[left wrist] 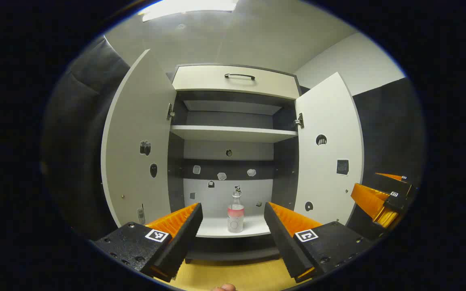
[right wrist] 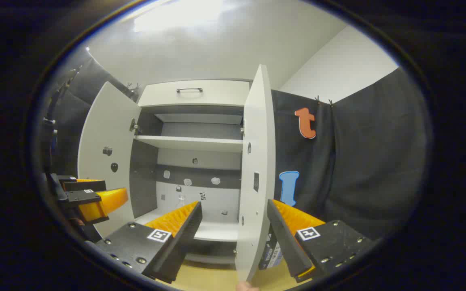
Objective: Grasp the bottle in the cabinet with the left hand and place it on the coaster, then close the right door with the right hand and the left door with the left hand.
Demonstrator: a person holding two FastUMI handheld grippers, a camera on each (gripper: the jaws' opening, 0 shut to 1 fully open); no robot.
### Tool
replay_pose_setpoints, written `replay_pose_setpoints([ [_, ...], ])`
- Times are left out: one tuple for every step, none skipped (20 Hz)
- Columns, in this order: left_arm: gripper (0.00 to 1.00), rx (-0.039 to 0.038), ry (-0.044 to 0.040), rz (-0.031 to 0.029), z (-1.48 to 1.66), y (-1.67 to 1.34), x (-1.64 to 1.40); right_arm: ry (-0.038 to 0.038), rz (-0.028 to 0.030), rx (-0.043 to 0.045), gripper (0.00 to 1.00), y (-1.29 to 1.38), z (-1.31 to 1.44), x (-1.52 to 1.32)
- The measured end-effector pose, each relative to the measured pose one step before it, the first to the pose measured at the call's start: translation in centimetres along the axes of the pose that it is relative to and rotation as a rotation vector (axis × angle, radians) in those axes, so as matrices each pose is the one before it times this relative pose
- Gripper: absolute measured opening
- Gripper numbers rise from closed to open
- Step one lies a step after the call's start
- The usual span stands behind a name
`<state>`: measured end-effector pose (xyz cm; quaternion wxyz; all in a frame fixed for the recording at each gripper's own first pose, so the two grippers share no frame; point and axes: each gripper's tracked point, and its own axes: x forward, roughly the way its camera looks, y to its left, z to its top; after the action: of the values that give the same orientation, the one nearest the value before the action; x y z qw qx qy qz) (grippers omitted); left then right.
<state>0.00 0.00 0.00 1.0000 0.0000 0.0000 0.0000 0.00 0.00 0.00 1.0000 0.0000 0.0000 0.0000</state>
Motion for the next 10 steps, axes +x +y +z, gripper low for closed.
replay_pose_setpoints([
  [0.98,-0.00046,0.00118,-0.00225,0.098,-0.062,-0.005,0.00270,-0.00235,0.00130,0.97,-0.027,0.013,-0.042],
  [0.98,0.00201,-0.00193,-0.00371,0.053,-0.058,0.094,0.00272,-0.00202,0.00189,0.97,-0.013,-0.012,-0.038],
  [0.98,0.00375,-0.00072,-0.00228,0.064,-0.126,0.033,0.00104,-0.00323,0.00133,0.97,-0.027,0.036,-0.002],
  [0.98,0.00495,-0.00043,-0.00200,0.001,-0.150,0.161,-0.00063,-0.00544,-0.00008,0.97,-0.041,-0.005,0.042],
  [0.98,0.00320,-0.00058,-0.00137,0.033,-0.265,0.230,-0.00213,-0.00430,-0.00123,0.97,-0.043,0.062,0.049],
  [0.98,0.00168,-0.00076,-0.00105,-0.003,-0.228,0.230,0.00079,-0.00590,-0.00138,0.97,-0.070,0.016,0.023],
  [0.98,-0.00004,0.00080,-0.00177,0.030,-0.080,0.038,0.00079,-0.00339,0.00077,0.97,-0.031,0.041,0.005],
  [0.98,-0.00034,-0.00066,-0.00250,-0.096,-0.081,0.001,0.00198,-0.00385,0.00299,0.97,0.038,0.015,-0.006],
  [0.98,0.00200,0.00052,-0.00291,-0.031,-0.099,0.214,0.00180,-0.00047,0.00544,0.97,0.052,0.027,0.001],
  [0.98,0.00462,0.00228,-0.00283,-0.175,-0.070,0.378,0.00278,-0.00314,0.00526,0.97,0.023,0.033,-0.015],
])
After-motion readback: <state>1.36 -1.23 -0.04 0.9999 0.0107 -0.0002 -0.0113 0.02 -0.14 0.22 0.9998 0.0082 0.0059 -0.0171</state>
